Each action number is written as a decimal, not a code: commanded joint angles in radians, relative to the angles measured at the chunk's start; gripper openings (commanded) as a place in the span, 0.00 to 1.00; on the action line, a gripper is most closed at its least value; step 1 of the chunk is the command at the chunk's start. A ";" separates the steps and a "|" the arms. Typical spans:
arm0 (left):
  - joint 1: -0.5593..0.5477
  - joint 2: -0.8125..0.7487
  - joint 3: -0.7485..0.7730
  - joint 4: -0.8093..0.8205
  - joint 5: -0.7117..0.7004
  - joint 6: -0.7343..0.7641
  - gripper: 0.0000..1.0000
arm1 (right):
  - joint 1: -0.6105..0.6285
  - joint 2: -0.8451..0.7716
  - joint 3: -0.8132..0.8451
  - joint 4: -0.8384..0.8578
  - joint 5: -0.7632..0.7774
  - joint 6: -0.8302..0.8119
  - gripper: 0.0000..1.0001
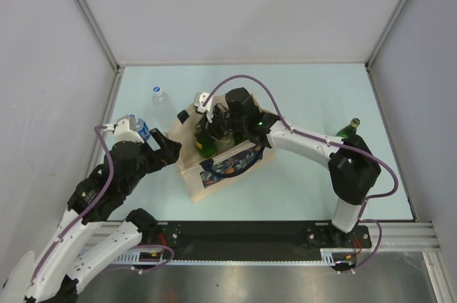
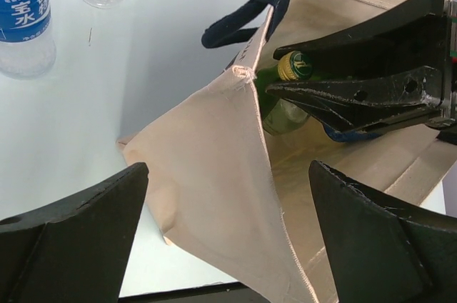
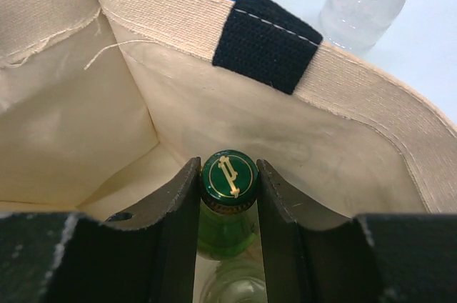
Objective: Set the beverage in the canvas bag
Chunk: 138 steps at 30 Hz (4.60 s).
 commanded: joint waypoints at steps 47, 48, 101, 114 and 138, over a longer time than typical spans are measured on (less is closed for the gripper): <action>0.006 0.149 0.215 0.176 -0.058 0.281 1.00 | -0.054 -0.169 0.204 -0.313 -0.306 -0.073 0.77; 0.008 0.156 0.224 0.179 -0.061 0.287 1.00 | -0.057 -0.180 0.224 -0.355 -0.333 -0.080 0.77; 0.443 0.976 0.764 0.056 0.112 0.390 0.99 | -0.763 -0.613 0.017 -0.679 -0.445 0.009 0.81; 0.508 1.137 0.801 0.032 0.094 0.433 0.78 | -0.763 -0.573 0.027 -0.664 -0.441 0.019 0.81; 0.526 1.188 0.784 0.033 0.160 0.485 0.44 | -0.763 -0.596 0.047 -0.719 -0.435 -0.019 0.81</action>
